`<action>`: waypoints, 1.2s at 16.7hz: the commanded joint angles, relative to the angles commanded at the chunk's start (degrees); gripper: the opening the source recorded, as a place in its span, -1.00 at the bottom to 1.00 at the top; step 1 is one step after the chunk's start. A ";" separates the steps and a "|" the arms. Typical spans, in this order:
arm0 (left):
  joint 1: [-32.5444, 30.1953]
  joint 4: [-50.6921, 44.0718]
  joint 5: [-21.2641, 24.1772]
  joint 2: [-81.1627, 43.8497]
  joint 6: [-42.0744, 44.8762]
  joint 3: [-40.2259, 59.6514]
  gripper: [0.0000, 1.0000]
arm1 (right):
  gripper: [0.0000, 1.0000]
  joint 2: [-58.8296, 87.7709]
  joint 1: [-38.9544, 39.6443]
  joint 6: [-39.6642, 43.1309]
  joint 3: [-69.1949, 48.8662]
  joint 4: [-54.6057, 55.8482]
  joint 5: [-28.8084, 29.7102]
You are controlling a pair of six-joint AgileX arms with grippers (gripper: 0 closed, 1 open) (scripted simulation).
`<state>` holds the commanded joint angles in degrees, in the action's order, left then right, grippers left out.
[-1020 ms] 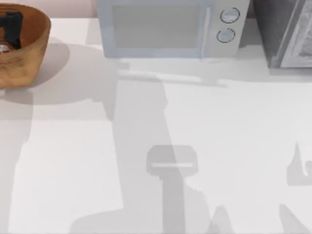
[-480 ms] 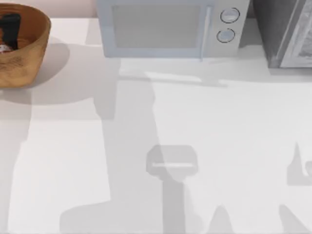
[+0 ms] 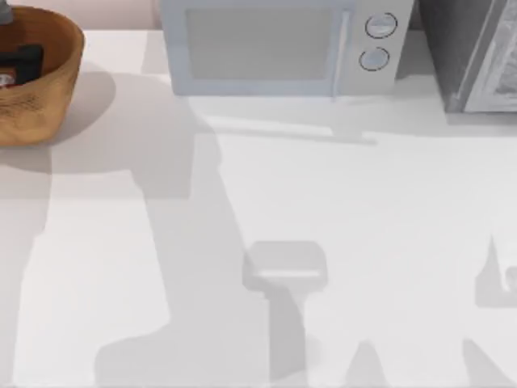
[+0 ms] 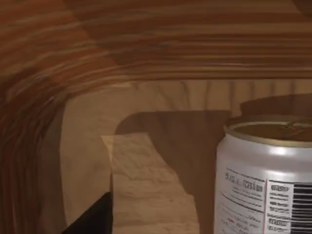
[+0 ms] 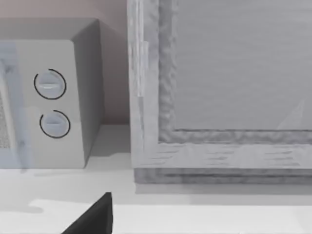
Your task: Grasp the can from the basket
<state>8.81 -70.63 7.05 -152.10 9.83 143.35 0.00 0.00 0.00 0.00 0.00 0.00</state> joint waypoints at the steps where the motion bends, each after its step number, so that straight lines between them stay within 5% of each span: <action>1: -0.07 1.44 0.00 -0.29 -0.06 -1.15 1.00 | 1.00 0.00 0.00 0.00 0.00 0.00 0.00; 7: -0.14 3.21 0.00 -0.64 -0.13 -2.55 1.00 | 1.00 0.00 0.00 0.00 0.00 0.00 0.00; 20: -0.14 3.21 0.00 -0.64 -0.13 -2.55 -0.96 | 1.00 0.00 0.00 0.00 0.00 0.00 0.00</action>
<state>8.67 -67.42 7.04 -152.74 9.70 140.80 0.00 0.00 0.00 0.00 0.00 0.00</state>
